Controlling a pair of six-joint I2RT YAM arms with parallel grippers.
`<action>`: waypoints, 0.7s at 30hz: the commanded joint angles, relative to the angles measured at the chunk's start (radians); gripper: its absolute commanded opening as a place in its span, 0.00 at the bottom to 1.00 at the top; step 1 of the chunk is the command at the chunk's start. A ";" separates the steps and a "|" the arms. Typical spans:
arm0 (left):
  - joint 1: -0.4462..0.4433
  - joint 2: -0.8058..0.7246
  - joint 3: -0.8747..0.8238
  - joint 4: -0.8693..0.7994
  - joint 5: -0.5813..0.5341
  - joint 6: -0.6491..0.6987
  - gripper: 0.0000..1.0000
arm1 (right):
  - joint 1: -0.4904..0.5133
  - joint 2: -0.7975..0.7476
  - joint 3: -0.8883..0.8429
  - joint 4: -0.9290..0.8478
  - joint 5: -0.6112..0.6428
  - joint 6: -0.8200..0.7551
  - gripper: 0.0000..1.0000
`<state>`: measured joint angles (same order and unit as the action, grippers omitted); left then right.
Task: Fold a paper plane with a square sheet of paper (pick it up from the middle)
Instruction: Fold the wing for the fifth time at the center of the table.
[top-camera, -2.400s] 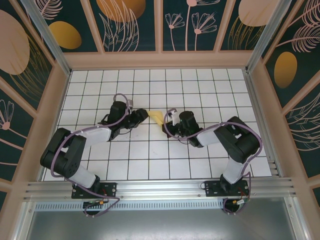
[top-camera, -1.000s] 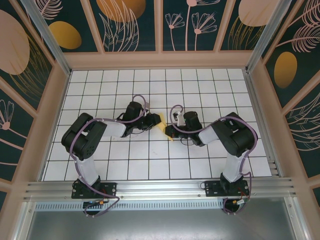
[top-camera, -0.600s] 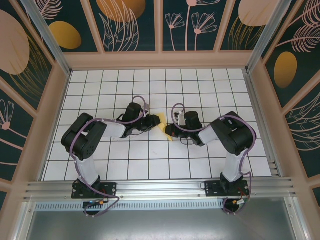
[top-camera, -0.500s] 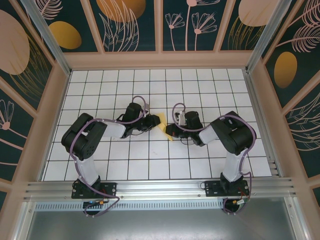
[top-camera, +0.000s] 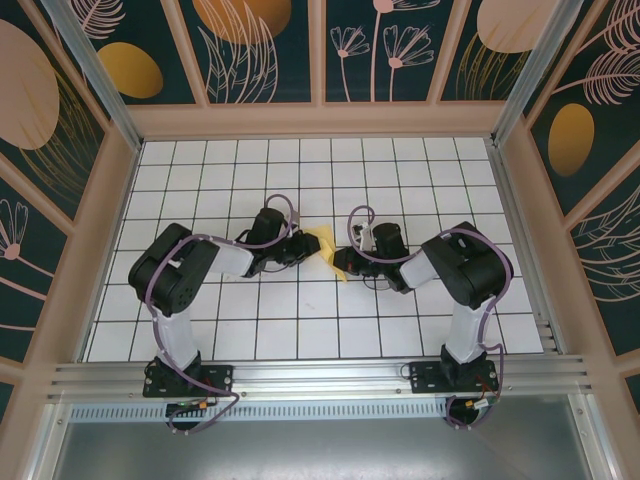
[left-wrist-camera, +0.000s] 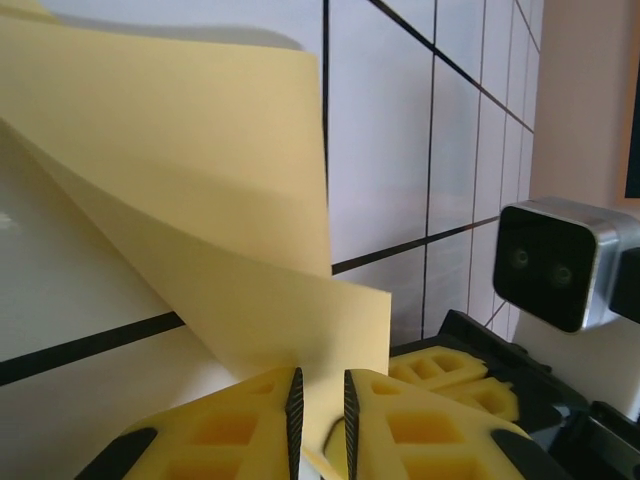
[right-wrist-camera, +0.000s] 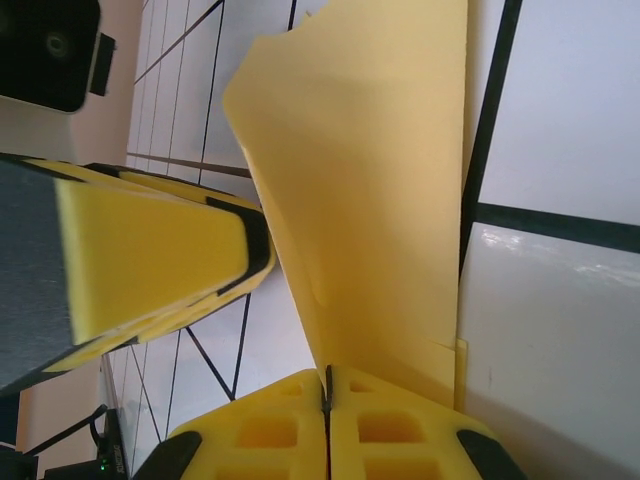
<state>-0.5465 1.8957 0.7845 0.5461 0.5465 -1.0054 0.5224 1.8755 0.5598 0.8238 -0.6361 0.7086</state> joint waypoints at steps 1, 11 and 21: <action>-0.007 0.028 0.044 -0.008 0.017 0.021 0.22 | -0.011 0.023 -0.009 -0.049 0.005 -0.027 0.09; -0.012 0.054 0.087 -0.057 0.009 0.035 0.22 | -0.012 0.024 0.013 -0.100 0.009 -0.049 0.17; -0.012 0.013 0.071 -0.049 0.014 0.045 0.23 | -0.013 0.048 0.033 -0.159 0.008 -0.039 0.07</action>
<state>-0.5556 1.9289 0.8513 0.4965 0.5495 -0.9871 0.5163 1.8771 0.5880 0.7616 -0.6605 0.6834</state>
